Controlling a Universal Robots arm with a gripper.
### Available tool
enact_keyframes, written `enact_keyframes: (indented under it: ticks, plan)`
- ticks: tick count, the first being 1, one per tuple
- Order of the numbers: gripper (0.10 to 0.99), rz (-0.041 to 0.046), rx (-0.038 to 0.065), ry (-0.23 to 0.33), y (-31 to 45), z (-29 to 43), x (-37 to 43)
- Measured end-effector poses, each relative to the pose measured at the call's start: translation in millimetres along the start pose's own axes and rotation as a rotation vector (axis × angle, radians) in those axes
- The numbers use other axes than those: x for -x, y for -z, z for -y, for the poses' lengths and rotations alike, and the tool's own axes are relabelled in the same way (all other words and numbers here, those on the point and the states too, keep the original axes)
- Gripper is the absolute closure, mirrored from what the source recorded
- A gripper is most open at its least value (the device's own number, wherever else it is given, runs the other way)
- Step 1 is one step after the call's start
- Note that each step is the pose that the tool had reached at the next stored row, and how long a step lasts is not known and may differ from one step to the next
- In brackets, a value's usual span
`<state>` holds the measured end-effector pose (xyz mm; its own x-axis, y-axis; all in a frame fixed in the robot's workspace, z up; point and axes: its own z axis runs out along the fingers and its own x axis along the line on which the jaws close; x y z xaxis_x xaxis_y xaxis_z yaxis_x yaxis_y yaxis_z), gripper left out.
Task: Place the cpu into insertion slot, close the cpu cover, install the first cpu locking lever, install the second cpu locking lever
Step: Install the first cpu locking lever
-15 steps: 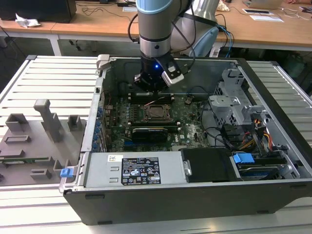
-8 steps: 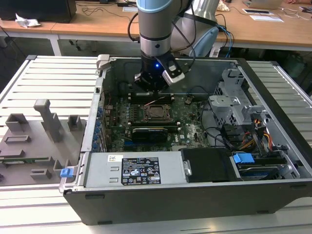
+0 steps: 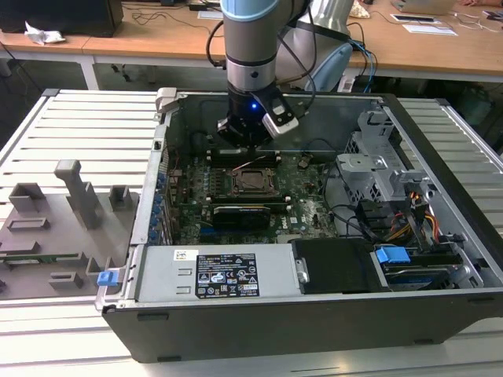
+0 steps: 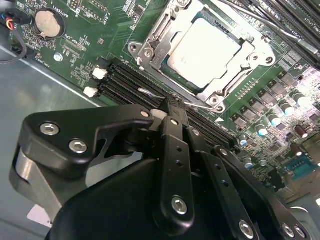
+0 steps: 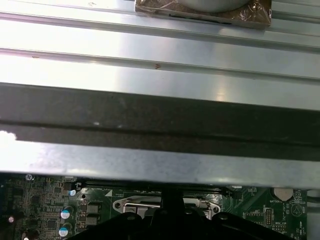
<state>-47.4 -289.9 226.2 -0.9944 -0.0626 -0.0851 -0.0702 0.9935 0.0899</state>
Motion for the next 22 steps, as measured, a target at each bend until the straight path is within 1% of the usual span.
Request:
enact_keyframes:
  ticks: [6, 8, 13, 19, 22]
  plan:
    - [0.98, -0.001, 0.001, 0.01, -0.3, 0.2, 4.1]
    - [0.98, -0.0022, 0.003, 0.025, -0.5, 0.3, 6.3]
    - [0.98, -0.0057, 0.007, 0.065, -1.3, 0.1, 9.0]
    - [0.98, -0.0066, 0.008, 0.074, -3.6, -0.3, 12.5]
    - [0.98, -0.0065, 0.012, 0.076, -6.5, 0.2, 14.9]
